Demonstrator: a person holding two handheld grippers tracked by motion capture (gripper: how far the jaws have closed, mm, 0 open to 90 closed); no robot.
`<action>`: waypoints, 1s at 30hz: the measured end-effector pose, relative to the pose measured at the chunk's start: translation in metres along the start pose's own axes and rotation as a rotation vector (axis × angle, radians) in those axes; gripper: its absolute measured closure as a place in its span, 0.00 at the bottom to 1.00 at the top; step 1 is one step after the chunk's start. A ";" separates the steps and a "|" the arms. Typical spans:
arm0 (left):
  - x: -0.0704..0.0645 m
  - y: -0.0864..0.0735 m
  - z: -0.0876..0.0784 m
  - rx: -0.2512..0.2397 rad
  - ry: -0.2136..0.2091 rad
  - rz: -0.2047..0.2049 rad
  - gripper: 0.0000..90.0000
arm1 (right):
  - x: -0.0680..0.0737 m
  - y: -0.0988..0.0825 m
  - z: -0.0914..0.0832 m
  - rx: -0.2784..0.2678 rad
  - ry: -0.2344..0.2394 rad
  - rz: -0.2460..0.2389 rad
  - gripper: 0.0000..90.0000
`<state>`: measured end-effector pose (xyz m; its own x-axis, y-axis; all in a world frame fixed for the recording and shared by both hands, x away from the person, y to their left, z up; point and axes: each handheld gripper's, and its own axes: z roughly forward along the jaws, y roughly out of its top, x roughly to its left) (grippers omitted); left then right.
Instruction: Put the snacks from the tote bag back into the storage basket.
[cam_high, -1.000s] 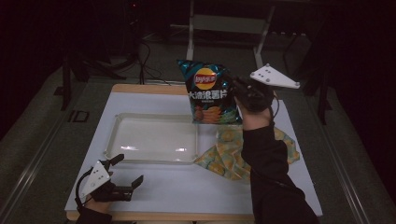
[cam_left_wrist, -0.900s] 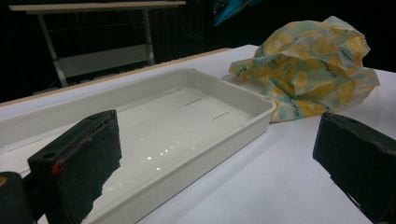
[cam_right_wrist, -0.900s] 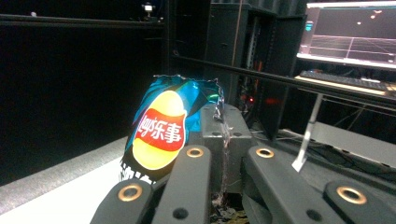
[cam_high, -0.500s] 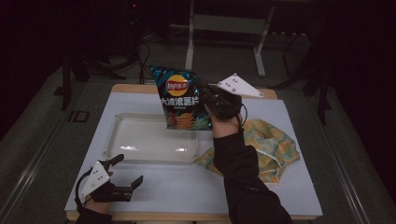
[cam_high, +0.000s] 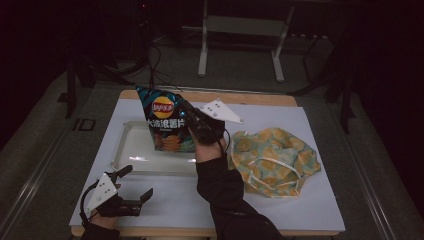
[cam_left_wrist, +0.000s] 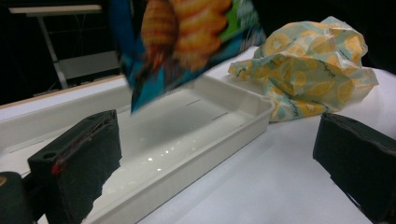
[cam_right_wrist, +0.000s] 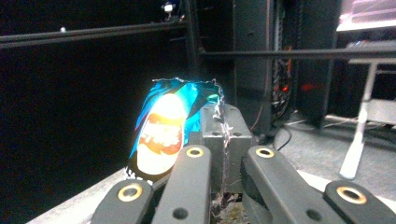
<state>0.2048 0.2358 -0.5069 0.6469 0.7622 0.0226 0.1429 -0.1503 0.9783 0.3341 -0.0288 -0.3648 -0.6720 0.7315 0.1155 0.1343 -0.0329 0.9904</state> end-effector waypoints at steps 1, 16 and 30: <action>0.000 0.000 0.000 0.001 -0.001 -0.001 0.01 | 0.001 -0.004 0.001 0.004 0.000 0.001 1.00; -0.001 0.000 0.001 0.002 -0.002 0.005 0.01 | 0.001 -0.049 0.010 0.080 0.024 0.051 1.00; -0.001 0.000 0.000 0.007 -0.003 0.006 0.01 | -0.028 -0.062 0.010 0.132 0.047 0.053 1.00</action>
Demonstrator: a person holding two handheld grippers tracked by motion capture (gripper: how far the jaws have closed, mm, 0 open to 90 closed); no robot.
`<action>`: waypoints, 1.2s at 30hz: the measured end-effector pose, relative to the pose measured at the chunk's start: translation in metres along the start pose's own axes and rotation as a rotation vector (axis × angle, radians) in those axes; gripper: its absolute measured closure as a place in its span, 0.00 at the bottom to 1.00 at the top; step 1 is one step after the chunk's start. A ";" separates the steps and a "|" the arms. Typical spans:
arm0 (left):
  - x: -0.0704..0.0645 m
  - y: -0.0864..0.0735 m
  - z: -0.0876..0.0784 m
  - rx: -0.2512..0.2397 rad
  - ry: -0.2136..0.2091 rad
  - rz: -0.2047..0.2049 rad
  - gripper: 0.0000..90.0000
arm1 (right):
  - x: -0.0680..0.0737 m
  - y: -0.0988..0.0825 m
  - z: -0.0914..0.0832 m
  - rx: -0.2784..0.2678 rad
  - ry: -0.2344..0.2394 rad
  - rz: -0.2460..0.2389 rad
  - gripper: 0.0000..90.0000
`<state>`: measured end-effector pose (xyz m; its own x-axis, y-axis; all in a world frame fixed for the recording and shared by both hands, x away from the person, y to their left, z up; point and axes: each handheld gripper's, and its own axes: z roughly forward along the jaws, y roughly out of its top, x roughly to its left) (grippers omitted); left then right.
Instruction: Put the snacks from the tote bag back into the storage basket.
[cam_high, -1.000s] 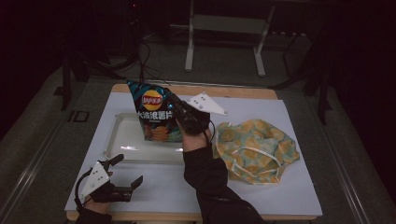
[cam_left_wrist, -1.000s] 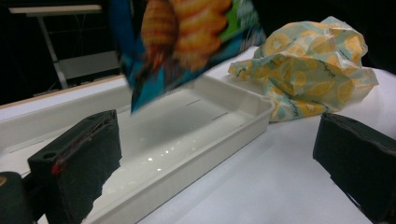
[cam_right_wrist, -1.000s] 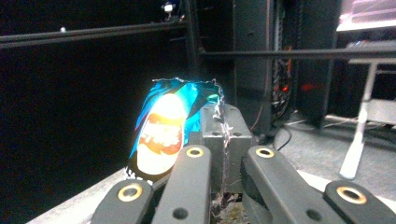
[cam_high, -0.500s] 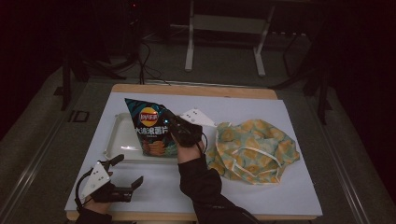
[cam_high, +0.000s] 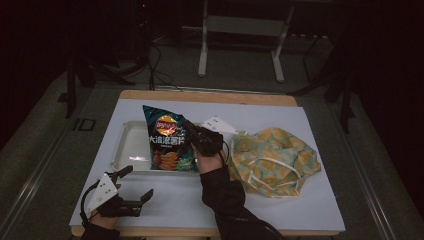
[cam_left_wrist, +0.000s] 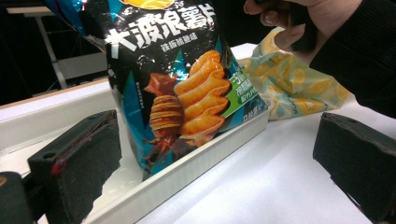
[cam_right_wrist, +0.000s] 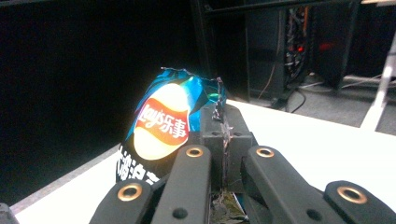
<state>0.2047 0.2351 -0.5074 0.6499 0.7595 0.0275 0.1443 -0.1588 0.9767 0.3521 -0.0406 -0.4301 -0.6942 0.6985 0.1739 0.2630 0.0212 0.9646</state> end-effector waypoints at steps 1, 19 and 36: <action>0.000 0.000 0.000 0.000 -0.001 0.000 0.02 | -0.003 0.000 0.001 0.010 0.001 0.003 1.00; 0.000 -0.001 0.002 0.010 -0.013 0.001 0.02 | -0.042 0.005 0.020 0.169 -0.071 0.047 0.80; -0.001 -0.001 0.002 0.015 -0.020 0.002 0.02 | -0.047 0.013 0.015 0.206 -0.109 -0.016 0.51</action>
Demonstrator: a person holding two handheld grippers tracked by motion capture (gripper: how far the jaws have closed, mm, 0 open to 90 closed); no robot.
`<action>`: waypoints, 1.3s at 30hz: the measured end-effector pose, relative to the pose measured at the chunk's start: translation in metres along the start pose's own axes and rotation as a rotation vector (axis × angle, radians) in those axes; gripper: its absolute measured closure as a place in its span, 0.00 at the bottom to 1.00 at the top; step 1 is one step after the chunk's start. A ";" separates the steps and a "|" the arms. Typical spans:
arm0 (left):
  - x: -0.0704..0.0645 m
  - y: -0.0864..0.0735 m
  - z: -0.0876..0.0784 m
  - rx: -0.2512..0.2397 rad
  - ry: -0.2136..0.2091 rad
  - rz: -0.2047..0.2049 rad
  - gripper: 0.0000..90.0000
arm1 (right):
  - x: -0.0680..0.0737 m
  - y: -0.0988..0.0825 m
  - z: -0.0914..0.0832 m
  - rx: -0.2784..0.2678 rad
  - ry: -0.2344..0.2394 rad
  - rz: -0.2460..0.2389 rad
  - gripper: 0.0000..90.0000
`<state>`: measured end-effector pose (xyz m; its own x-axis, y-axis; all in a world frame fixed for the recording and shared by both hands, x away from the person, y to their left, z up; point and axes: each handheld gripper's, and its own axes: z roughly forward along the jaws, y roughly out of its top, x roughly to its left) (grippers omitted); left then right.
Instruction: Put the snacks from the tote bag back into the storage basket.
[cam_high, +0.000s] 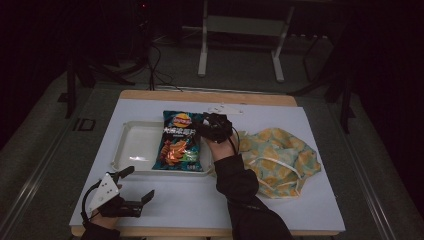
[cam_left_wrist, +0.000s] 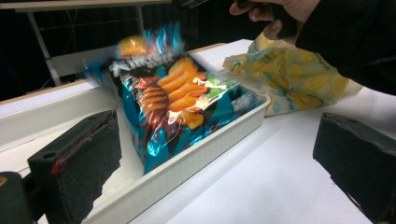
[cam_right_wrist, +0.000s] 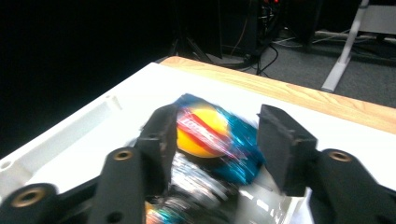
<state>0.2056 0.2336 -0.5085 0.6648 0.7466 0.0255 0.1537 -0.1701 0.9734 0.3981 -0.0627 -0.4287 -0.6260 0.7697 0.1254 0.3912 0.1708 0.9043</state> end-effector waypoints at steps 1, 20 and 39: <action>0.000 0.000 0.000 0.001 0.000 0.001 0.02 | 0.001 0.001 -0.001 0.008 0.010 -0.001 0.48; -0.001 0.000 0.001 0.004 -0.001 0.002 0.02 | -0.003 0.008 -0.036 0.086 0.145 -0.076 0.17; 0.000 -0.001 0.002 0.012 -0.002 -0.001 0.02 | -0.037 -0.004 -0.085 0.118 0.142 -0.163 0.17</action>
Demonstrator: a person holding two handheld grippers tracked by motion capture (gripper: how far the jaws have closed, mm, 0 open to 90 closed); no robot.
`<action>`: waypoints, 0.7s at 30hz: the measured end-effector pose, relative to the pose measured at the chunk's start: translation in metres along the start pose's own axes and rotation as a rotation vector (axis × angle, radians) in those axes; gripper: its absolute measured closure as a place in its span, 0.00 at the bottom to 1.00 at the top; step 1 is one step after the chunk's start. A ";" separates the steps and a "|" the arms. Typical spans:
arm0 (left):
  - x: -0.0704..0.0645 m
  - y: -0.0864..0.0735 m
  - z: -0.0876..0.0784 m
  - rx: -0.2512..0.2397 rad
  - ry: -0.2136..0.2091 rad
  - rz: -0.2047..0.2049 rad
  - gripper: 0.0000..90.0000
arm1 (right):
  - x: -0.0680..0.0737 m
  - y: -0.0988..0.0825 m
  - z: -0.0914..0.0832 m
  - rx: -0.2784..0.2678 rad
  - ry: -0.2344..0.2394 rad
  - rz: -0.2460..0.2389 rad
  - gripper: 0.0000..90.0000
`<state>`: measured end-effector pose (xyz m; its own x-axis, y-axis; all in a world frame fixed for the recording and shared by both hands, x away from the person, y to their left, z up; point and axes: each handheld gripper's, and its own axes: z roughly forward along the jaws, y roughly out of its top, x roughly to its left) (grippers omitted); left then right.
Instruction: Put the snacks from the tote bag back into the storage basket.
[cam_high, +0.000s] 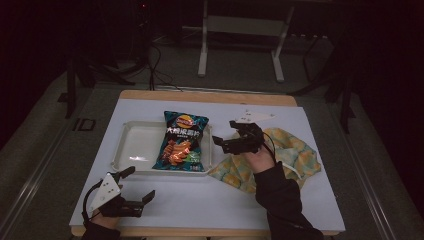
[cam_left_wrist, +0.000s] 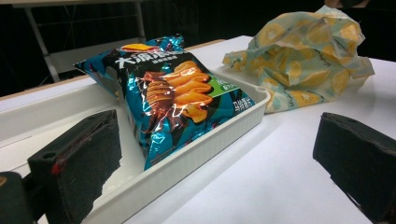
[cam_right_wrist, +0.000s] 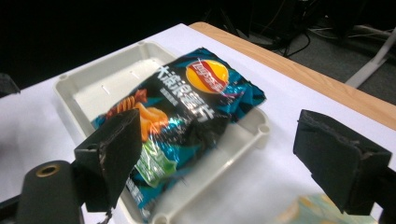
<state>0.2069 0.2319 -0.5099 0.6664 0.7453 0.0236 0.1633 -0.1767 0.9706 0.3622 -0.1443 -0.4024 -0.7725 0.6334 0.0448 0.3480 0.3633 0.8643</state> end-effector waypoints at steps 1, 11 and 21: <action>0.000 0.000 0.000 0.001 0.000 0.000 0.02 | -0.001 -0.002 -0.004 0.000 0.000 -0.003 0.17; 0.000 0.000 0.001 0.005 0.001 -0.001 0.01 | -0.009 -0.018 -0.035 -0.024 -0.027 0.002 0.17; 0.000 -0.001 0.001 0.005 0.001 0.000 0.02 | -0.019 -0.039 -0.062 -0.047 -0.074 0.009 0.16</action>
<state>0.2072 0.2310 -0.5107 0.6654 0.7461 0.0241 0.1671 -0.1804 0.9693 0.3303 -0.2128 -0.4058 -0.7273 0.6861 0.0172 0.3285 0.3260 0.8864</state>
